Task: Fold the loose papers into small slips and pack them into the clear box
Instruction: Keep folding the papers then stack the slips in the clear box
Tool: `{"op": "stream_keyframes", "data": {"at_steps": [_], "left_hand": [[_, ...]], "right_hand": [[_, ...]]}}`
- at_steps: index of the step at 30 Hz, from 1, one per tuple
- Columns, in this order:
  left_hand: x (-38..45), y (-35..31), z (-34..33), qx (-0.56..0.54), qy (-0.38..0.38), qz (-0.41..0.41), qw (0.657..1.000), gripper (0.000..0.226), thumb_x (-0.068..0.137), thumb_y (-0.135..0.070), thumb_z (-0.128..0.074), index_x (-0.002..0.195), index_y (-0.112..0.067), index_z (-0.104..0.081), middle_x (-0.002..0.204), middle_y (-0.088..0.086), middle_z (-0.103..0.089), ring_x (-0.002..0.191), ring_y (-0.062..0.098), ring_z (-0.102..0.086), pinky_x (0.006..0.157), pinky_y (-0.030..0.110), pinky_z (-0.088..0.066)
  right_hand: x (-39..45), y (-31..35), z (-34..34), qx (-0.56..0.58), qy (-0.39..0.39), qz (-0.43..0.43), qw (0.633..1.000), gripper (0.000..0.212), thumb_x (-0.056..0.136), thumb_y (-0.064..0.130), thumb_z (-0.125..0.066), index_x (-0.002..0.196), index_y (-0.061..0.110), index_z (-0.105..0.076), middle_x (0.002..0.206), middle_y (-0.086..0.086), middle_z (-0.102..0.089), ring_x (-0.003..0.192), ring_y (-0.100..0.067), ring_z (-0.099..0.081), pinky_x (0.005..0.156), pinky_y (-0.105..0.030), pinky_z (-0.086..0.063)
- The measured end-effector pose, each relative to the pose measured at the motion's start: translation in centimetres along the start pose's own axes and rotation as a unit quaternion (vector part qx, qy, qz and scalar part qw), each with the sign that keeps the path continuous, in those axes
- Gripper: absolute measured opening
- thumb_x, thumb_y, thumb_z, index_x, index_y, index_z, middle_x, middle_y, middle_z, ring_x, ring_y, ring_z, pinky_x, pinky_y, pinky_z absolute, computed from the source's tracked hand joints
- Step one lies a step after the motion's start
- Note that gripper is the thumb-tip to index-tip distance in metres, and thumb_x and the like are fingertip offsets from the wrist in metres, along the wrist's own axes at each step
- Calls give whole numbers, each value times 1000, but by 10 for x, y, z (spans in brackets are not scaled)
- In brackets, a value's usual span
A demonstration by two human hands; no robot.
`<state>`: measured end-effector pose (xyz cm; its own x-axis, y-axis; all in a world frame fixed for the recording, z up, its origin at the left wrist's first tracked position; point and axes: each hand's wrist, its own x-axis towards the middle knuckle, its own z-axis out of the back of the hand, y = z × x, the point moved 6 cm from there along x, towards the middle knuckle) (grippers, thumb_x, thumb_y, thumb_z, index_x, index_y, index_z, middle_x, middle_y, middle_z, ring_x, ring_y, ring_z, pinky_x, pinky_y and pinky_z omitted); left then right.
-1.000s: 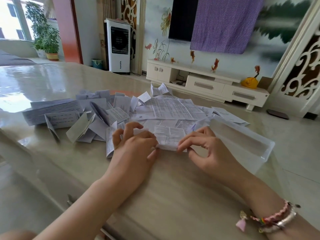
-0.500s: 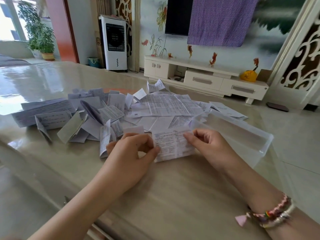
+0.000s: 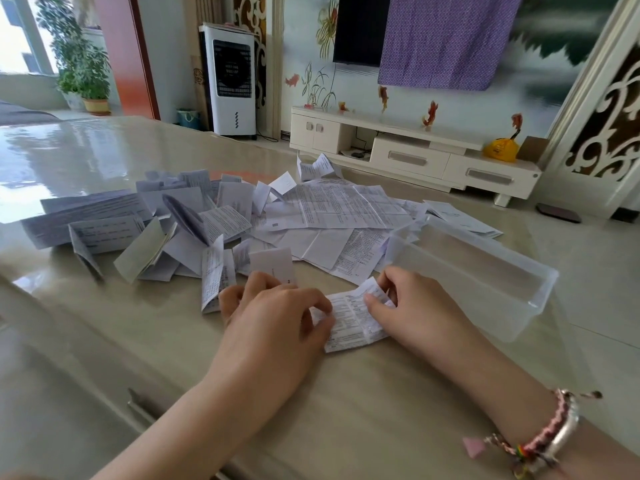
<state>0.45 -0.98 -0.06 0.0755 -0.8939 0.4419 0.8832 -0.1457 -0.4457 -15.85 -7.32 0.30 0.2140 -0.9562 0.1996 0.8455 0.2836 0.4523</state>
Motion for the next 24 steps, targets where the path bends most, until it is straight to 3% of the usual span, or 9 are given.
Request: {"op": "stream_keyframes", "data": {"at_steps": [3,8,12,21,24], "left_hand": [[-2,-4,0,55,-9,-26,998,22,88,-57,-53,103,-48,-66,75,-25,-49,95,6,-31,81,28,-13],[-7,-8,1,92,-44,-73,992,17,71,-49,-61,74,-38,-74,58,-17,-50,73,19,-51,73,34,-23],[-10,-11,4,101,-47,-74,991,20,72,-49,-58,73,-36,-74,58,-15,-49,73,19,-51,74,35,-24],[-7,-9,0,129,-36,-71,988,34,75,-56,-46,70,-36,-73,59,-16,-49,76,16,-44,76,34,-22],[-5,-11,-2,144,-38,-84,985,37,73,-60,-45,67,-36,-72,59,-16,-50,79,14,-36,75,34,-21]], "right_hand": [[-1,2,0,-36,-8,17,999,21,92,36,-54,81,19,-48,68,5,-51,70,-16,-52,56,-23,-34],[-3,7,0,-53,-17,65,996,25,94,36,-51,81,17,-42,69,3,-50,71,-18,-50,53,-20,-29],[-3,9,-1,-68,-12,71,995,24,97,36,-47,82,18,-39,73,4,-50,75,-18,-49,62,-31,-30],[-3,10,-3,-99,-17,80,992,23,99,36,-43,84,20,-34,70,9,-43,77,-20,-44,69,-31,-29],[-7,15,-1,-131,-41,101,985,22,97,42,-43,98,21,-34,86,8,-48,91,-20,-51,78,-34,-34]]}}
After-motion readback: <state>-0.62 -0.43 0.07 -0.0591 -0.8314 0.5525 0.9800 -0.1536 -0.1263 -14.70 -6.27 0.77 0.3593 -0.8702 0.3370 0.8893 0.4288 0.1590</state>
